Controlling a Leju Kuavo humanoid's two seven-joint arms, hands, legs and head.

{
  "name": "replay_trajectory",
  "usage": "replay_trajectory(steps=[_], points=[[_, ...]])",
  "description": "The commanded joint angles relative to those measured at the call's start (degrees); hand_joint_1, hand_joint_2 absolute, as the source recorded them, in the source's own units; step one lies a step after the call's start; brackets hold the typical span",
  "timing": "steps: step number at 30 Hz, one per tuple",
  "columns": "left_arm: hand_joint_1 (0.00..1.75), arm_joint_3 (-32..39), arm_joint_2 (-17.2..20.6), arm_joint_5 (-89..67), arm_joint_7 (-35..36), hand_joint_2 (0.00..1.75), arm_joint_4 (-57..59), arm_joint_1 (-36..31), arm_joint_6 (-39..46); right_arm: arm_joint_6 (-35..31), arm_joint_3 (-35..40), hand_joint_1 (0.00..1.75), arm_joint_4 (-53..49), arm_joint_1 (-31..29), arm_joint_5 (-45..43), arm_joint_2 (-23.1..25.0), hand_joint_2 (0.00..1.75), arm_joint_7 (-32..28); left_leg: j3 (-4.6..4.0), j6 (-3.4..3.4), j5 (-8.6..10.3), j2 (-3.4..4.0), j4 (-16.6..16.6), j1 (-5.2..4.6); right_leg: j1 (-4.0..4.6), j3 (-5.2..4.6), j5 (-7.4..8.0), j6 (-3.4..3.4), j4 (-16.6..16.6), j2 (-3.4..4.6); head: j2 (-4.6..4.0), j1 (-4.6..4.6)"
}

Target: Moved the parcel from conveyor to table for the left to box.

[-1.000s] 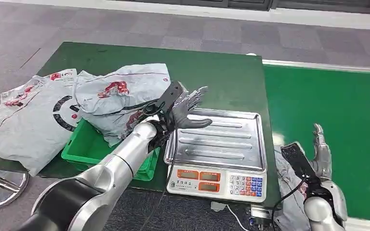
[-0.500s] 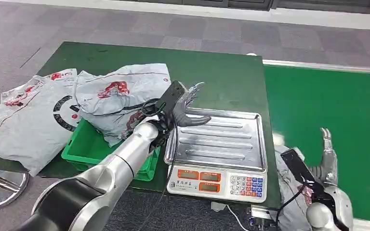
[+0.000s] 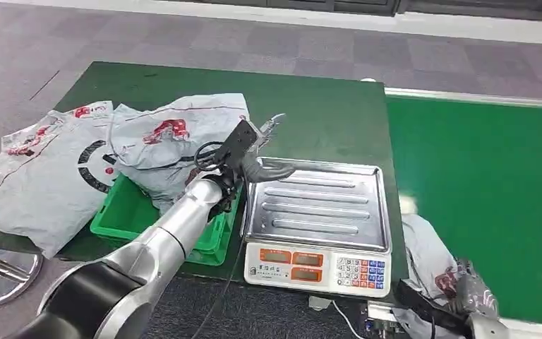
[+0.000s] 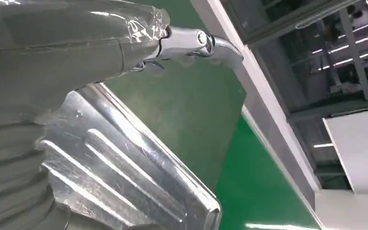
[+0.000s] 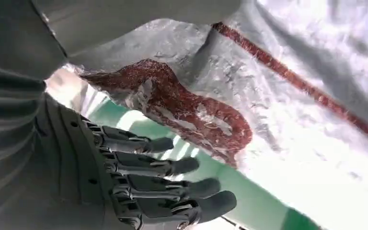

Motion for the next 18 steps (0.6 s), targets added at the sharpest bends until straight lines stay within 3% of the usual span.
replay_trajectory(steps=[1, 3, 4, 5, 13, 14, 15, 18], points=[[0.00, -3.05, 3.18, -0.02, 0.21, 1.75, -0.42, 0.42, 0.43, 5.76, 6.37, 0.00, -2.59, 3.97, -2.60, -4.67, 1.75, -1.58, 0.21, 0.00, -0.07, 0.07, -0.08, 0.01, 0.04, 0.22, -0.06, -0.05, -0.11, -0.03, 0.00, 0.00], [0.00, -3.12, 3.62, -0.19, 0.00, 1.75, -0.62, 0.66, 0.26, 8.00, 7.59, 0.00, -2.27, 4.03, -5.46, -5.86, 1.75, -3.74, 0.36, -0.01, -0.10, 0.12, -0.16, 0.02, 0.06, 0.37, -0.08, -0.09, -0.21, -0.04, 0.00, 0.00], [0.00, -3.37, 3.68, -0.40, -0.03, 1.75, -0.24, 0.30, -0.24, 14.05, 11.57, 0.00, -2.44, 4.17, -8.13, -10.19, 1.75, -6.46, 0.22, -0.01, -0.08, 0.06, -0.08, 0.02, 0.04, 0.25, -0.06, -0.06, -0.11, -0.03, 0.00, 0.00], [0.00, -3.36, 3.59, -0.39, 0.06, 1.75, -0.08, 0.04, -0.24, 13.95, 11.84, 0.00, -2.71, 5.13, -9.21, -11.84, 1.75, -6.53, 0.30, 0.00, -0.12, 0.09, -0.10, 0.03, 0.06, 0.34, -0.08, -0.06, -0.15, -0.03, 0.00, 0.00], [0.00, -3.37, 3.42, -0.40, 0.17, 1.75, 0.01, -0.16, -0.16, 13.88, 12.07, 0.00, -2.87, 5.05, -9.49, -12.29, 1.75, -6.81, 0.25, 0.02, -0.10, 0.03, -0.08, 0.03, 0.05, 0.28, -0.08, -0.06, -0.14, -0.07, 0.00, 0.00], [0.00, -3.48, 3.37, -0.45, 0.19, 1.75, 0.33, -0.32, -0.07, 14.65, 13.33, 1.19, -2.58, 4.51, -10.48, -12.88, 1.75, -7.48, 0.18, 0.02, -0.09, 0.01, -0.03, 0.05, 0.08, 0.23, -0.07, -0.05, -0.11, -0.06, 0.00, 0.00], [0.00, -3.49, 3.34, -0.42, 0.25, 1.75, 0.49, -0.46, -0.03, 14.97, 14.09, 1.75, -1.78, 3.63, -11.46, -12.97, 1.75, -7.95, 0.25, 0.02, -0.10, 0.03, -0.07, 0.05, 0.08, 0.30, -0.08, -0.06, -0.16, -0.08, 0.00, 0.00], [0.00, -3.44, 2.89, -0.33, 0.80, 1.75, 0.91, -1.24, 0.29, 14.73, 16.40, 1.75, 3.81, -2.32, -11.79, -11.17, 1.75, -9.33, 0.32, 0.03, -0.12, 0.17, -0.10, 0.07, 0.11, 0.35, -0.05, -0.07, -0.21, 0.03, 0.00, 0.00]])
